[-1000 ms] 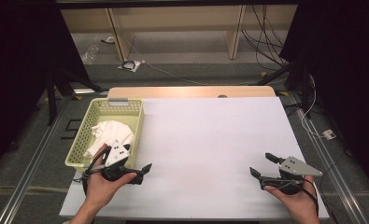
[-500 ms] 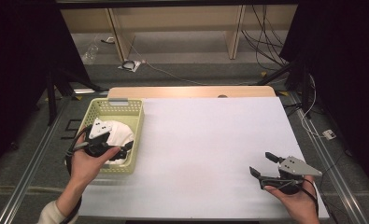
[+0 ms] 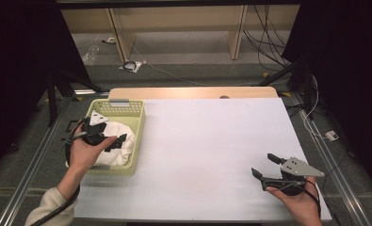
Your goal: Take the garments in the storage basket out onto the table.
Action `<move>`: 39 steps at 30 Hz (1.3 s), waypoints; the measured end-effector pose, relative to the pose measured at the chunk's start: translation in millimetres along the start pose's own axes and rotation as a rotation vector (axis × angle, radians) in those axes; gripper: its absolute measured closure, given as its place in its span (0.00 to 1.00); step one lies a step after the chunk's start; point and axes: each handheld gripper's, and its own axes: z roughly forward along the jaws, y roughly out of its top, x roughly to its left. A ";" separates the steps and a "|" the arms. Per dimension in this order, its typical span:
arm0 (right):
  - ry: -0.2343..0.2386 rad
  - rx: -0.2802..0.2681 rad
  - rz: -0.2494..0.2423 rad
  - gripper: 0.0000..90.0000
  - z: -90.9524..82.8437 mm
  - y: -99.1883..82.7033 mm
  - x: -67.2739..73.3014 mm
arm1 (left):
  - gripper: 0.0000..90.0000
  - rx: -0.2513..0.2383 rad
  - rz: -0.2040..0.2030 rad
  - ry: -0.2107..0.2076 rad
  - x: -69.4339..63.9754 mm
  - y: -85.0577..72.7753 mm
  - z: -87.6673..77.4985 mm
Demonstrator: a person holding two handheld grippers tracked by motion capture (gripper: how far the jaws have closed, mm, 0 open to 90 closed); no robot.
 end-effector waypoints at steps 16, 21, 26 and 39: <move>-0.002 0.002 -0.002 0.23 -0.5 0.5 0.6 | 0.00 0.135 -0.014 0.020 16.2 5.3 32.8; 0.002 -0.003 0.000 0.23 -0.4 0.6 0.7 | 0.00 0.168 -0.014 0.023 18.6 8.0 40.4; 0.003 -0.004 0.001 0.23 -0.3 0.5 0.7 | 0.00 0.231 -0.020 0.028 20.2 6.9 50.6; 0.006 -0.005 0.000 0.23 -0.2 0.5 0.9 | 0.00 0.337 -0.040 0.029 21.3 -3.8 70.7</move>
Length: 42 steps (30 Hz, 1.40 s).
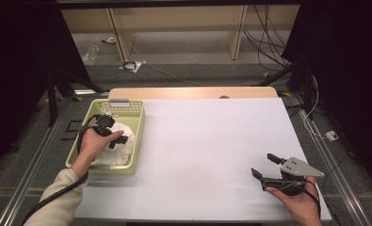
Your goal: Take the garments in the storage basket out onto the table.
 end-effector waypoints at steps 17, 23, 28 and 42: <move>0.000 -0.001 0.000 0.23 0.0 0.1 0.1 | 0.00 0.049 -0.030 0.026 -1.6 -11.4 12.1; -0.001 0.002 -0.003 0.23 -0.3 0.4 0.7 | 0.00 0.043 -0.085 0.003 1.3 -15.9 15.1; -0.001 0.003 -0.004 0.23 -0.1 0.3 1.0 | 0.04 0.040 -0.100 -0.015 2.8 -17.7 14.8; -0.003 0.000 -0.005 0.23 -1.0 0.7 1.0 | 0.60 0.067 -0.084 0.019 -6.3 -9.6 4.3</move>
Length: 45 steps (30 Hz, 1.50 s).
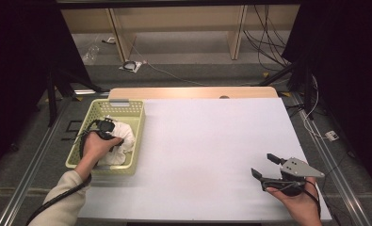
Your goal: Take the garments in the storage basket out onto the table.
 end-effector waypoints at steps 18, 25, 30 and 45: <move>0.001 -0.002 0.005 0.23 1.3 -0.6 -0.5 | 0.77 -0.025 0.041 0.024 -2.1 1.8 -4.0; 0.000 -0.004 0.004 0.23 1.3 -0.8 -0.7 | 0.78 -0.108 0.042 0.021 -1.5 0.4 -7.2; -0.004 0.002 0.003 0.23 1.1 -0.8 -0.7 | 0.78 -0.187 0.045 0.015 -0.5 2.1 -15.3; -0.003 -0.002 0.004 0.23 1.2 -0.9 -0.5 | 0.78 -0.461 0.016 0.009 1.3 4.2 -43.3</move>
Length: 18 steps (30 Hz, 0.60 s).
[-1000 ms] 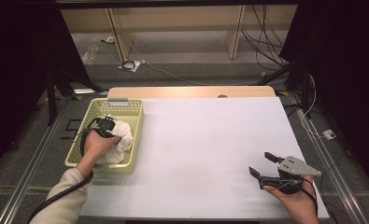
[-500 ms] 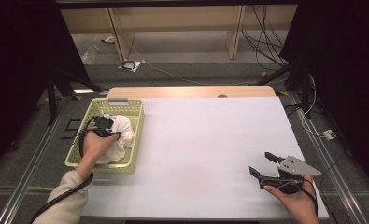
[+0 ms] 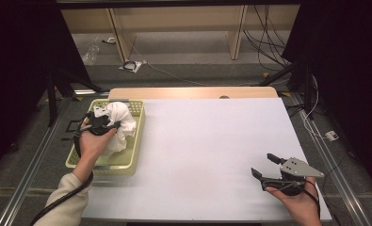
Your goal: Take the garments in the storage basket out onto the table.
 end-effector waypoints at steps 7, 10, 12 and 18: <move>-0.001 -0.002 -0.001 0.23 0.1 -0.1 0.0 | 0.78 -0.090 -0.012 -0.001 -0.7 3.9 -8.3; -0.001 -0.003 -0.001 0.23 0.0 -0.1 0.1 | 0.78 -0.126 -0.017 -0.003 -0.4 6.5 -13.1; -0.001 -0.003 -0.002 0.23 0.1 -0.2 0.2 | 0.78 -0.144 -0.023 -0.004 -0.3 8.4 -16.2; 0.000 -0.002 -0.003 0.23 0.5 -0.2 0.3 | 0.78 -0.193 -0.039 -0.008 0.1 13.9 -22.3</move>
